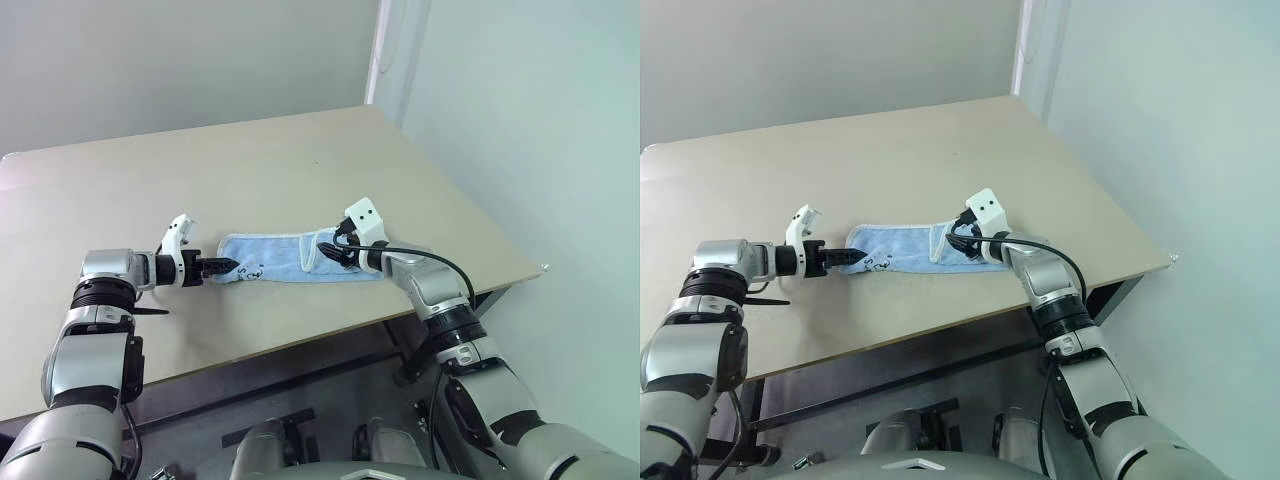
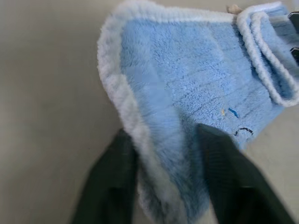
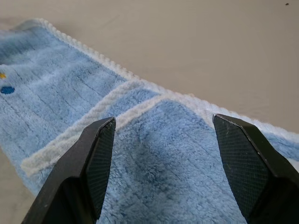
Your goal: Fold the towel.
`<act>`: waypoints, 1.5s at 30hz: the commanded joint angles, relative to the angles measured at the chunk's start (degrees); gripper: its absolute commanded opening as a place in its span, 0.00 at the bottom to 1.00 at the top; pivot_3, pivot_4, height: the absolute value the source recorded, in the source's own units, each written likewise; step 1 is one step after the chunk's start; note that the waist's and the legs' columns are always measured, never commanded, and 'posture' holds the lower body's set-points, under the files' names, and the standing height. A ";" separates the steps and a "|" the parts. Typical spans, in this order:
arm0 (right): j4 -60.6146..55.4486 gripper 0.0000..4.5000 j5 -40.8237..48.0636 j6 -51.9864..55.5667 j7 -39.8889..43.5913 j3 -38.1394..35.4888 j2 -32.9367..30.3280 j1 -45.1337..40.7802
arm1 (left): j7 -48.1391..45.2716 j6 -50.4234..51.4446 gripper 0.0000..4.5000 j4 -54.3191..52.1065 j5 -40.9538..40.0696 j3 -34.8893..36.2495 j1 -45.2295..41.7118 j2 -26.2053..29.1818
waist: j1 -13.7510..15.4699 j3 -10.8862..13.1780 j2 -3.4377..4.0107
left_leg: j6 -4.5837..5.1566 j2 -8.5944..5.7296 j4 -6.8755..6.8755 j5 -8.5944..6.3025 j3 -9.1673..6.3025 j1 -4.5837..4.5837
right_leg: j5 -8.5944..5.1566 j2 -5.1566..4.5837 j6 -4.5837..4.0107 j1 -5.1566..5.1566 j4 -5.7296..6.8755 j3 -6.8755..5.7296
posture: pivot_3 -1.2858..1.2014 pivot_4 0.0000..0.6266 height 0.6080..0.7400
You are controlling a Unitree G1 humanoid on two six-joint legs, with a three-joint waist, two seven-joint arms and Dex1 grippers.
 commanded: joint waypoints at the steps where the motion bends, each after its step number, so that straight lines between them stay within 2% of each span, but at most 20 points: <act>1: -5.52 0.77 0.95 0.20 0.79 -0.94 -0.95 0.19 | -1.94 1.06 0.11 0.84 -1.36 0.75 -1.19 0.18 | -0.20 0.00 -0.02 | 0.00 0.01 0.00 0.00 0.00 -0.01 | 0.00 0.01 0.00 -0.01 0.00 0.00 | 0.52 0.00 0.96; 2: -6.29 0.77 1.06 0.46 0.97 -0.98 -1.16 0.47 | -2.47 1.08 0.03 0.79 -1.36 0.72 -1.20 0.51 | -0.27 0.00 -0.04 | -0.03 0.03 0.00 0.02 -0.01 -0.03 | 0.00 0.02 0.01 0.00 0.00 0.01 | 0.52 0.00 0.96; 3: -7.15 0.77 0.99 0.69 1.15 -0.90 -1.53 0.86 | -3.75 1.13 0.00 -0.13 -1.52 0.50 -0.88 0.96 | -0.33 0.01 -0.05 | -0.24 0.05 0.00 0.15 -0.02 -0.07 | 0.03 0.04 0.05 0.01 0.01 0.01 | 0.52 0.00 0.96; 9: -15.35 0.77 3.43 3.85 3.21 -3.23 -5.45 5.00 | -7.18 3.01 0.00 -2.41 -2.58 1.83 -0.83 7.21 | -1.19 0.04 -0.09 | -0.24 0.14 0.01 0.15 -0.10 -0.08 | 0.05 0.10 0.09 0.02 0.01 0.01 | 0.52 0.00 0.96; 14: -26.57 0.77 10.21 7.10 8.78 -6.06 -9.55 10.37 | -10.76 5.91 0.00 -5.86 -3.46 0.99 -0.62 13.45 | -1.58 0.06 -0.13 | 0.03 0.13 0.02 -0.01 -0.15 -0.07 | 0.00 0.10 0.01 0.01 0.00 0.01 | 0.52 0.00 0.96; 16: -31.09 0.77 12.34 7.81 11.28 -6.99 -12.28 12.56 | -15.34 7.17 0.00 -12.78 -4.61 -0.93 1.93 16.61 | -1.58 0.07 -0.13 | 0.12 0.14 0.03 -0.06 -0.23 -0.03 | -0.02 0.10 -0.02 -0.01 -0.02 0.00 | 0.52 0.00 0.96; 19: -34.57 0.77 14.34 8.82 13.22 -7.78 -15.56 13.75 | -18.60 10.21 0.00 -22.77 -7.39 -2.51 4.65 17.88 | -1.45 0.08 -0.11 | 0.14 0.14 -0.01 -0.08 -0.29 -0.02 | -0.04 0.10 -0.05 -0.02 -0.17 -0.04 | 0.52 0.00 0.96; 22: -35.04 0.77 14.60 9.55 13.86 -7.25 -17.97 13.82 | -16.81 10.96 0.00 -28.52 -9.01 -2.96 4.47 15.32 | -0.69 0.08 -0.11 | 0.15 0.13 -0.03 -0.10 -0.28 -0.04 | -0.02 0.03 -0.07 0.01 -0.26 -0.05 | 0.52 0.00 0.96; 25: -34.56 0.77 13.93 9.53 14.07 -6.17 -19.23 14.06 | -13.50 12.76 0.00 -28.87 -10.59 -2.31 2.09 11.31 | 0.20 0.08 -0.12 | 0.16 0.13 -0.25 -0.10 -0.16 -0.11 | 0.04 0.04 -0.15 0.16 -0.22 0.04 | 0.52 0.00 0.96; 28: -34.77 0.77 13.71 9.53 13.81 -5.55 -19.81 14.30 | -11.24 12.73 0.00 -28.52 -11.14 -3.48 0.51 6.83 | 0.22 0.10 -0.11 | 0.14 0.10 -0.26 -0.09 -0.20 -0.05 | -0.01 -0.01 -0.18 -0.16 -0.23 0.00 | 0.52 0.00 0.96; 35: -35.86 0.77 12.75 9.78 9.68 -6.99 -20.13 14.93 | -3.43 10.40 0.00 -22.23 -11.17 -3.73 -3.83 -6.09 | -0.06 0.10 -0.13 | 0.26 0.04 0.18 -0.14 -0.49 -0.10 | -0.06 0.03 -0.16 0.07 -0.27 -0.13 | 0.52 0.00 0.96; 42: -40.18 0.77 13.48 11.56 7.41 -8.34 -21.59 18.57 | 2.53 4.91 0.00 -14.79 -9.50 -4.68 -7.48 -15.17 | -0.01 0.13 -0.19 | 0.31 0.06 0.36 -0.15 -0.58 -0.09 | -0.06 0.07 -0.14 0.25 -0.08 -0.17 | 0.52 0.00 0.96; 43: -40.79 0.77 13.54 11.84 6.92 -8.49 -21.55 19.06 | 2.61 4.76 0.12 -14.64 -9.42 -5.21 -7.80 -16.15 | -0.02 0.13 -0.19 | 0.32 0.06 0.41 -0.16 -0.62 -0.08 | -0.05 0.07 -0.14 0.28 -0.08 -0.21 | 0.52 0.00 0.96; 45: -41.86 0.77 13.75 12.45 6.03 -8.77 -21.35 19.78 | 3.62 4.16 0.22 -13.29 -9.17 -5.18 -8.50 -17.60 | -0.03 0.13 -0.19 | 0.34 0.06 0.44 -0.17 -0.65 -0.05 | -0.05 0.06 -0.13 0.36 -0.09 -0.24 | 0.52 0.00 0.96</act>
